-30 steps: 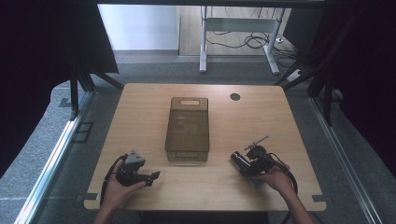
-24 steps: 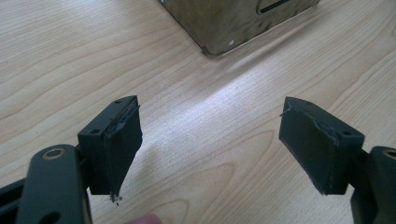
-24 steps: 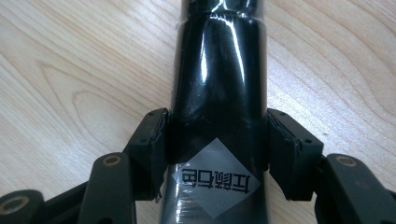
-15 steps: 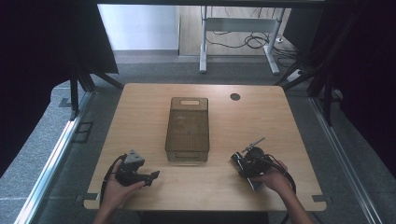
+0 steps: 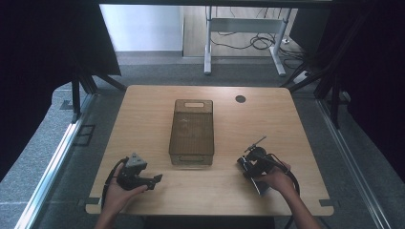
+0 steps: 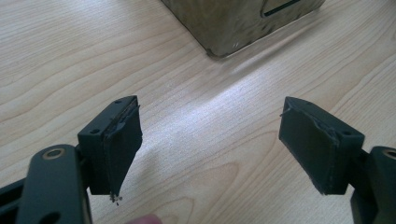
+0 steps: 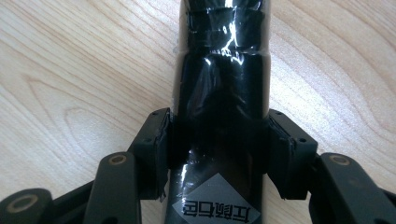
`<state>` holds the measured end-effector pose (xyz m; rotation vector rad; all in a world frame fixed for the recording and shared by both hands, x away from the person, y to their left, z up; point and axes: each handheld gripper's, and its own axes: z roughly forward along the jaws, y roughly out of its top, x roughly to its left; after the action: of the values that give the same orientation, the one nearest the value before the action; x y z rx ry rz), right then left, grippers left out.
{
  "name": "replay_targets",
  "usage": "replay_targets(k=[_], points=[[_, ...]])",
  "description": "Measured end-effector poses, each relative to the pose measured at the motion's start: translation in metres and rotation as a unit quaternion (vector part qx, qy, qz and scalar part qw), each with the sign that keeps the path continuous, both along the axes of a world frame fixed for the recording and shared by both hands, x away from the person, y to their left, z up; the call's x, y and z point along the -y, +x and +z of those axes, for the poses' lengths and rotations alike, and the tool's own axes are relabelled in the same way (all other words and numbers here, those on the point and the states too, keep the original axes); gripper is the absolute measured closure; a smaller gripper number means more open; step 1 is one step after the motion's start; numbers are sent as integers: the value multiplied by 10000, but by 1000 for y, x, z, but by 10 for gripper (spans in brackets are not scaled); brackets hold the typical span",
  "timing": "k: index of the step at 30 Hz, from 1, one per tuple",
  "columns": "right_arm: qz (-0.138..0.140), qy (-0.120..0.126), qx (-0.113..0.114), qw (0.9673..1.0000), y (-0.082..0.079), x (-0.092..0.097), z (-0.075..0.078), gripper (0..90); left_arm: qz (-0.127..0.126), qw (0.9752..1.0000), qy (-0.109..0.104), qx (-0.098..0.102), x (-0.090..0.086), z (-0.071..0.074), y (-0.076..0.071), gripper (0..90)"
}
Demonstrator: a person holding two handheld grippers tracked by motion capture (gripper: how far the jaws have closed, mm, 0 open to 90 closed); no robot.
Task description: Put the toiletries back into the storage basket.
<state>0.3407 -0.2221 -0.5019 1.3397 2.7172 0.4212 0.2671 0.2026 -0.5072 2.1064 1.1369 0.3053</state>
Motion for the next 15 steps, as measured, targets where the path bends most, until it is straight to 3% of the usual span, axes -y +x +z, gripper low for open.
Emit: replay_targets(k=[2, 15], points=[[-91, 231, -77, 9997, 1, 4, 4, 471, 11, 10000, -1, -5, 0, 0, 0, 214], [-172, 721, -45, 9972, 3, 5, 35, 471, 9, 10000, -18, 2, -1, 1, 0, 214]])
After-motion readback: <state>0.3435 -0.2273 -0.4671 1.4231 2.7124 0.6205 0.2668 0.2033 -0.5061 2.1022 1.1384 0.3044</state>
